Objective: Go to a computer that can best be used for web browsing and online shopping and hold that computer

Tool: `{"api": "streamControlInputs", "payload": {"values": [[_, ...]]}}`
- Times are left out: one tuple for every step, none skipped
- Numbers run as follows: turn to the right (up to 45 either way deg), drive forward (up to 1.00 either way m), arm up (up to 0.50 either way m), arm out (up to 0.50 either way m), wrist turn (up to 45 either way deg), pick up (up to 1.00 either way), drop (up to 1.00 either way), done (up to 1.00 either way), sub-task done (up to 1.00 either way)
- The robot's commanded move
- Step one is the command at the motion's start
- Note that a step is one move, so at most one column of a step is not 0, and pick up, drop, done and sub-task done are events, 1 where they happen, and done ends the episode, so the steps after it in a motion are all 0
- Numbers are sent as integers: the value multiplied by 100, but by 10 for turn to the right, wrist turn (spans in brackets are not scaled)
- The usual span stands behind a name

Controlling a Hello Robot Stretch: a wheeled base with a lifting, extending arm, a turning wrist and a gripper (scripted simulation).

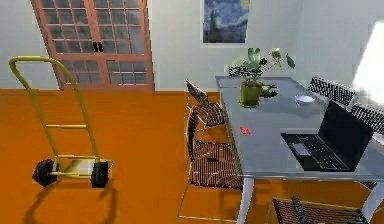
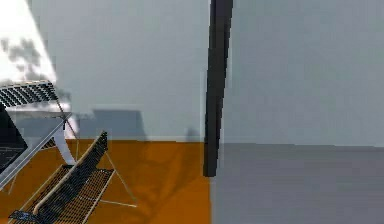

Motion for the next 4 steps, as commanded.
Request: {"api": "streamControlInputs", "payload": {"values": [[-450,0,0,0,0,0,0,0,0],[450,0,0,0,0,0,0,0,0],[450,0,0,0,0,0,0,0,0],[390,0,0,0,0,0,0,0,0]]}}
